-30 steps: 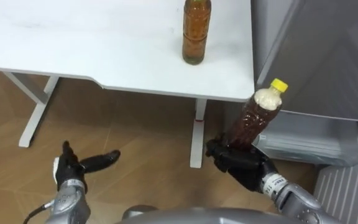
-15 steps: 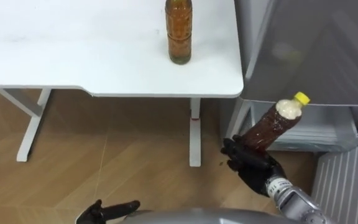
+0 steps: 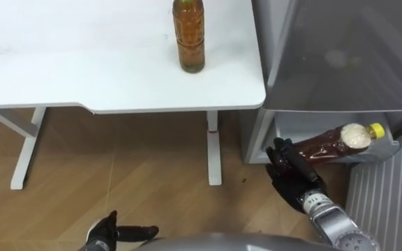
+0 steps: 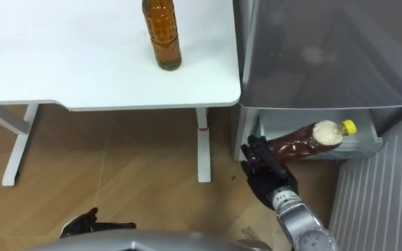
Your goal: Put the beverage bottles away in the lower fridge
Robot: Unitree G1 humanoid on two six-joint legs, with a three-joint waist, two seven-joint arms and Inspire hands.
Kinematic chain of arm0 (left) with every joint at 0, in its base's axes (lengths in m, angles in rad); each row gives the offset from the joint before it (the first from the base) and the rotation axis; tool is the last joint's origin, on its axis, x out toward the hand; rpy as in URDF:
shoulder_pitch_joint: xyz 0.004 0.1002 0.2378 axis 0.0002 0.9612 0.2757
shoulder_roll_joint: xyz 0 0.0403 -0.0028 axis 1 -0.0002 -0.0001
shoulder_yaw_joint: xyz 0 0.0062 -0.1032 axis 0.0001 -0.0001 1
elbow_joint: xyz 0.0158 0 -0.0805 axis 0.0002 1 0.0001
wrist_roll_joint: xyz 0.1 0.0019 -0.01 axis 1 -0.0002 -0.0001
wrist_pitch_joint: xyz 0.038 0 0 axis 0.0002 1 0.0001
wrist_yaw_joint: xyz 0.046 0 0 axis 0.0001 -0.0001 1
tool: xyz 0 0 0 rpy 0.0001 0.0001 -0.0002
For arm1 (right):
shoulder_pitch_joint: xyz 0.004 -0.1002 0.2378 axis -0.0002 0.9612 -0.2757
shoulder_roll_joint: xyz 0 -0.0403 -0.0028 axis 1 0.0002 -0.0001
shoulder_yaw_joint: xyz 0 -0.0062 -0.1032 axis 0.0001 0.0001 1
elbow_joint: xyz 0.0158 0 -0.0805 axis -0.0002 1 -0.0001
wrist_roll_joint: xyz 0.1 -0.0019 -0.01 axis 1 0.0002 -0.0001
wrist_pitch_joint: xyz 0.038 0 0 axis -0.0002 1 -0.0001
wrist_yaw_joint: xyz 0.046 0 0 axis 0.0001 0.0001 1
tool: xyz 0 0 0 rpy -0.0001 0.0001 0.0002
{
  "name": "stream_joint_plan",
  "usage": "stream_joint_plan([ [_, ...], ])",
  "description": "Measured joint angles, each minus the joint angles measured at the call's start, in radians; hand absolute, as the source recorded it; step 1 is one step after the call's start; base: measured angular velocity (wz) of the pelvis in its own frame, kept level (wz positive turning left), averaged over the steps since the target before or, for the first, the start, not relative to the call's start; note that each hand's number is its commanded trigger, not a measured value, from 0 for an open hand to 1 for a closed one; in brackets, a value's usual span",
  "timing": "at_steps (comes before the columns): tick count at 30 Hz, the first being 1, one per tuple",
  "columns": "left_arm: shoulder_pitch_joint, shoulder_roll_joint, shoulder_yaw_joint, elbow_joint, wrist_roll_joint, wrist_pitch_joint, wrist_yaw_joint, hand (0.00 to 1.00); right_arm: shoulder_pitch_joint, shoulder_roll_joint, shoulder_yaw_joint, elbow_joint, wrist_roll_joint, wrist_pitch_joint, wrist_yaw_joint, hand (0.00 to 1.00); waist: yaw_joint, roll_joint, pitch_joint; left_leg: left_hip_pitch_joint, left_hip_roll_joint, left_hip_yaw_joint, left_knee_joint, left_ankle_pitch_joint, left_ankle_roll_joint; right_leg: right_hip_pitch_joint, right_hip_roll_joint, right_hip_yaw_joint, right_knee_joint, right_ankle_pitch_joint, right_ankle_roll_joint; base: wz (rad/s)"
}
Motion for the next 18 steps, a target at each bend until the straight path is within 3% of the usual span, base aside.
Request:
stream_joint_plan([
  [6, 0.005, 0.0, -0.014, 0.021, -0.003, -0.037, 0.027, 0.0, -0.013, 0.001, -0.001, 0.091, 0.098, -0.031, -0.001, 1.0, 0.005, -0.003, -0.0008, -0.001, 0.0, 0.001, 0.0, 0.0, 0.0, -0.015, 0.0, 0.003, 0.002, 0.0, 0.0, -0.01],
  [12, 0.012, 0.0, 0.011, 0.021, -0.003, -0.037, 0.026, 0.0, -0.033, 0.002, -0.003, 0.157, 0.129, -0.033, 0.001, 1.0, 0.016, -0.016, -0.0018, -0.012, 0.0, 0.003, 0.003, 0.0, 0.0, -0.02, 0.0, 0.005, 0.003, -0.001, 0.0, 0.0],
  [18, 0.012, 0.0, 0.009, 0.019, -0.005, -0.041, 0.033, 0.0, -0.041, 0.003, -0.005, 0.158, 0.217, -0.034, 0.001, 1.0, 0.027, -0.016, -0.0029, -0.021, 0.0, 0.003, 0.011, 0.0, 0.0, -0.027, 0.0, 0.001, 0.003, 0.0, 0.0, 0.0],
])
